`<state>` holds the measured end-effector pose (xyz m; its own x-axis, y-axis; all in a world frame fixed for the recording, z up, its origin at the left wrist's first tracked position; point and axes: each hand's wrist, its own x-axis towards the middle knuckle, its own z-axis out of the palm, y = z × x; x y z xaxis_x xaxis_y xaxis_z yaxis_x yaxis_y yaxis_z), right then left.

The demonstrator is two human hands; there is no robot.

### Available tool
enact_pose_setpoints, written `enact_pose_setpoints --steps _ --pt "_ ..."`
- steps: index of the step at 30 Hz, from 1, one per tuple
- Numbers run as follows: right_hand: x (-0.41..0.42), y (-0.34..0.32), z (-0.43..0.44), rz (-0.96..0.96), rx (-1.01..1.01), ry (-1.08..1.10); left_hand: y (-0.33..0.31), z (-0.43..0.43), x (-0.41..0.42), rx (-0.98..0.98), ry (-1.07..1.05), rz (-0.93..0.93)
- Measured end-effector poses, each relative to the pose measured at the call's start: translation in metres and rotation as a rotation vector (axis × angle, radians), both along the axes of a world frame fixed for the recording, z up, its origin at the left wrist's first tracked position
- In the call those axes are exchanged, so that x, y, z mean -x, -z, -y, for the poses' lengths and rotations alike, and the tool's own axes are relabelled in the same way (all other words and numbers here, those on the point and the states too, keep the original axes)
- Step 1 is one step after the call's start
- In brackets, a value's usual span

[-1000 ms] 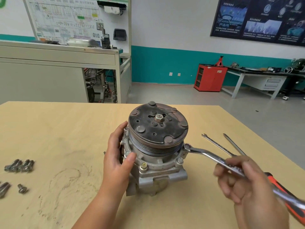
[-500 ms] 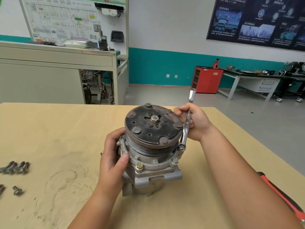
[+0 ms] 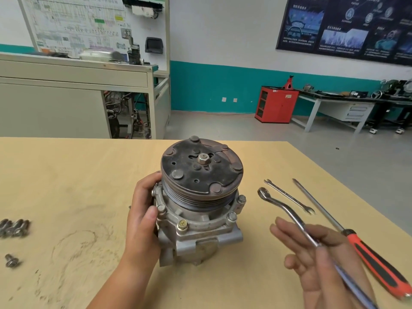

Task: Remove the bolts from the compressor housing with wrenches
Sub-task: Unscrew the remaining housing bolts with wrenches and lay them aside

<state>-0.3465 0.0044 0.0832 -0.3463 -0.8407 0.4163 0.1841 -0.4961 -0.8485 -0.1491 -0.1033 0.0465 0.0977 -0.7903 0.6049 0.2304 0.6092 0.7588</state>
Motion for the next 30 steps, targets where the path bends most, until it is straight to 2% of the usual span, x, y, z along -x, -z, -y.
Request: enact_pose_setpoints --steps 4,10,16,19,22,26,30 --pt "-0.011 0.012 -0.001 -0.126 0.104 0.042 -0.003 -0.003 0.001 -0.019 0.013 -0.008" --pt "-0.011 0.003 0.000 -0.329 0.078 0.126 -0.001 -0.002 0.000 0.013 0.006 0.006" --pt "0.008 -0.022 0.023 -0.202 0.031 0.121 0.000 0.000 -0.002 0.031 -0.004 0.016" --pt "0.027 -0.029 0.063 -0.053 -0.048 0.111 0.000 0.001 -0.001 0.042 -0.024 0.033" --pt "0.034 -0.034 0.107 0.011 -0.167 0.050 0.001 0.001 -0.001 0.038 -0.028 0.039" --pt "0.015 -0.043 0.151 -0.157 -0.300 -0.001 0.000 0.001 -0.002 0.066 -0.026 0.037" --pt "-0.012 -0.061 0.172 -0.430 -0.384 -0.172 -0.001 0.002 -0.002 0.068 -0.019 0.034"
